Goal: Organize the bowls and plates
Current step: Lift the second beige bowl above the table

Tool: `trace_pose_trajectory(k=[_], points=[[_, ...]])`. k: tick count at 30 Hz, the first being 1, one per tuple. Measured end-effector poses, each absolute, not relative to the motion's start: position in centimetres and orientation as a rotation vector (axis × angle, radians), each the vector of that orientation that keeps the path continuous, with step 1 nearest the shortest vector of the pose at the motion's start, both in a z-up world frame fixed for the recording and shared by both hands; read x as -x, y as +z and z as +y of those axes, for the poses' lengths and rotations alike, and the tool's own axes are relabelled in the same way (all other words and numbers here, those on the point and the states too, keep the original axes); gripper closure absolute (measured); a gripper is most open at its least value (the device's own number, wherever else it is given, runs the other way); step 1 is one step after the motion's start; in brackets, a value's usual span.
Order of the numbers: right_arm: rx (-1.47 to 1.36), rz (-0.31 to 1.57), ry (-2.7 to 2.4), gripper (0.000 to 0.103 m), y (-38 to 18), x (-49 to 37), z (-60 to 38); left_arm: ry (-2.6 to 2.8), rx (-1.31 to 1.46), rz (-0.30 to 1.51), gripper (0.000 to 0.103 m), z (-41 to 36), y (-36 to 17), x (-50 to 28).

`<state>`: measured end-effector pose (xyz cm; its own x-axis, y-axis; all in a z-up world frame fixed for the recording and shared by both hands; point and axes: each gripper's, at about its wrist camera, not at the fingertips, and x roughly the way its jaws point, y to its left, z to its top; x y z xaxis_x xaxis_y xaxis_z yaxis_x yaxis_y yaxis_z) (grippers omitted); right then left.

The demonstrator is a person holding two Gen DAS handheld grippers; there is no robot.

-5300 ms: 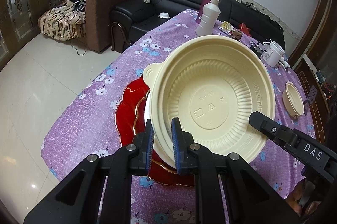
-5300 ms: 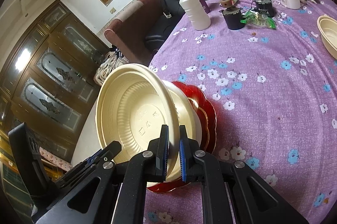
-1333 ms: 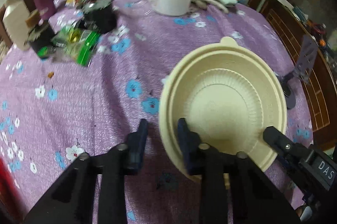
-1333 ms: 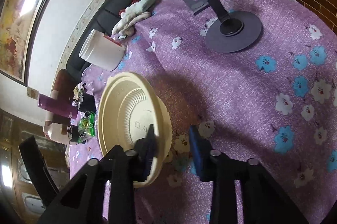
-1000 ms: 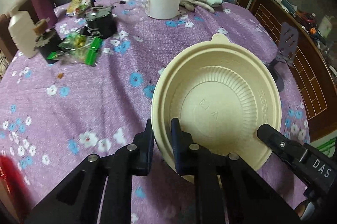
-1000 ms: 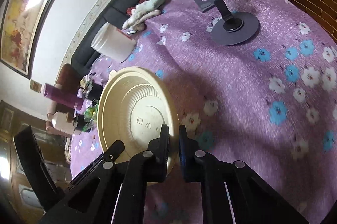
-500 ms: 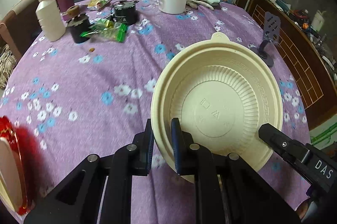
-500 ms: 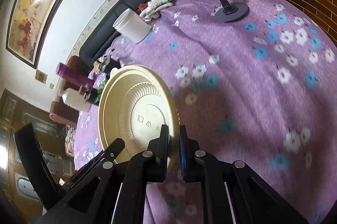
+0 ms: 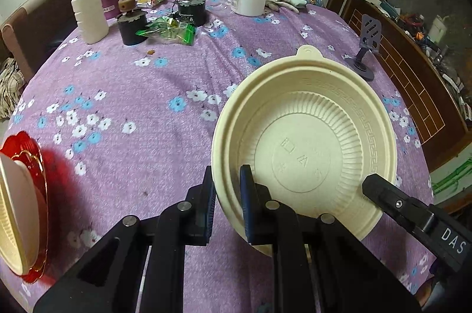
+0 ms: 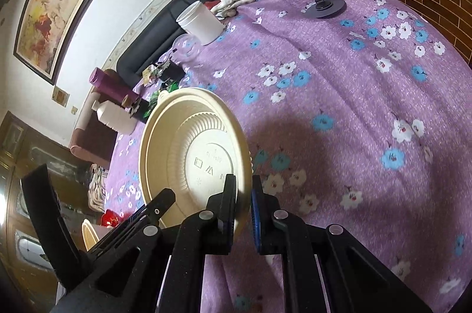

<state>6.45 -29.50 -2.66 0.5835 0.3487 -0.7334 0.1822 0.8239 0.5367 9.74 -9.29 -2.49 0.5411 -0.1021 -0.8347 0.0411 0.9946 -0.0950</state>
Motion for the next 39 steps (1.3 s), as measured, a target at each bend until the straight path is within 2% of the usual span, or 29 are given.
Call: trace_pose_trajectory(k=[39], points=[[-0.562, 0.971, 0.203, 0.093, -2.3, -5.5, -24.4, -0.019, 0.105, 0.979, 0.089, -4.0, -2.1, -7.0]])
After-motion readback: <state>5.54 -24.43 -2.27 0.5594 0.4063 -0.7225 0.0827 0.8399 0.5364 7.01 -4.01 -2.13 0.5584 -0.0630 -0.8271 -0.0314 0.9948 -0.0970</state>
